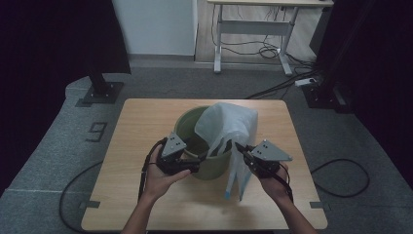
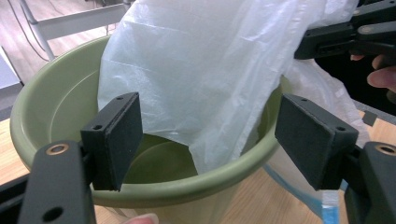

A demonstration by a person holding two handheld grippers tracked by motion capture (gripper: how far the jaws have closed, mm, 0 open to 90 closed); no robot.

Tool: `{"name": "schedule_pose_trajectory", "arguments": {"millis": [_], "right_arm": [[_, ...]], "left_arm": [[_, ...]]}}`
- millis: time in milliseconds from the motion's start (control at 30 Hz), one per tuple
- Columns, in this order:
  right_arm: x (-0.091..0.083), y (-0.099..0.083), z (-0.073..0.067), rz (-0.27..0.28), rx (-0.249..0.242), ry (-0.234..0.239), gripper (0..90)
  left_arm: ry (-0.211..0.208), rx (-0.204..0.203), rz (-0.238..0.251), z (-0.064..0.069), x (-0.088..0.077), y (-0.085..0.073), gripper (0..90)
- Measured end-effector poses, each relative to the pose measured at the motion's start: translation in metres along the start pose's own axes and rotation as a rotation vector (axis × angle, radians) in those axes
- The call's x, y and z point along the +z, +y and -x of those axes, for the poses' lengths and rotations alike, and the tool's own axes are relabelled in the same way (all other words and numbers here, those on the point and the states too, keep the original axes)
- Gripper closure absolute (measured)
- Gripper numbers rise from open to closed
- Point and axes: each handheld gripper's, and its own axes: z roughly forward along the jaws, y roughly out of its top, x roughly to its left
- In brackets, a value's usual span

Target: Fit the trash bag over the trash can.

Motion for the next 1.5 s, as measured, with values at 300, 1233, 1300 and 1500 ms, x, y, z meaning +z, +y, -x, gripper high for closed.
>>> {"name": "schedule_pose_trajectory", "arguments": {"millis": [300, 1233, 1300, 1500], "right_arm": [[0.001, 0.0, 0.003, 0.006, 0.015, -0.012, 86.8], [-0.01, -0.032, 0.004, -0.001, 0.077, 0.01, 77.5], [-0.012, -0.043, 0.006, -0.013, 0.106, 0.011, 76.1], [-0.012, -0.053, 0.009, -0.005, 0.146, 0.014, 79.7]], "left_arm": [[0.037, -0.047, 0.019, -0.006, 0.004, 0.002, 23.2], [-0.044, -0.081, -0.064, 0.004, 0.039, 0.012, 88.4], [-0.065, -0.094, -0.054, 0.001, 0.038, 0.01, 89.3], [-0.133, -0.081, -0.032, 0.009, 0.041, 0.012, 72.4]]}}
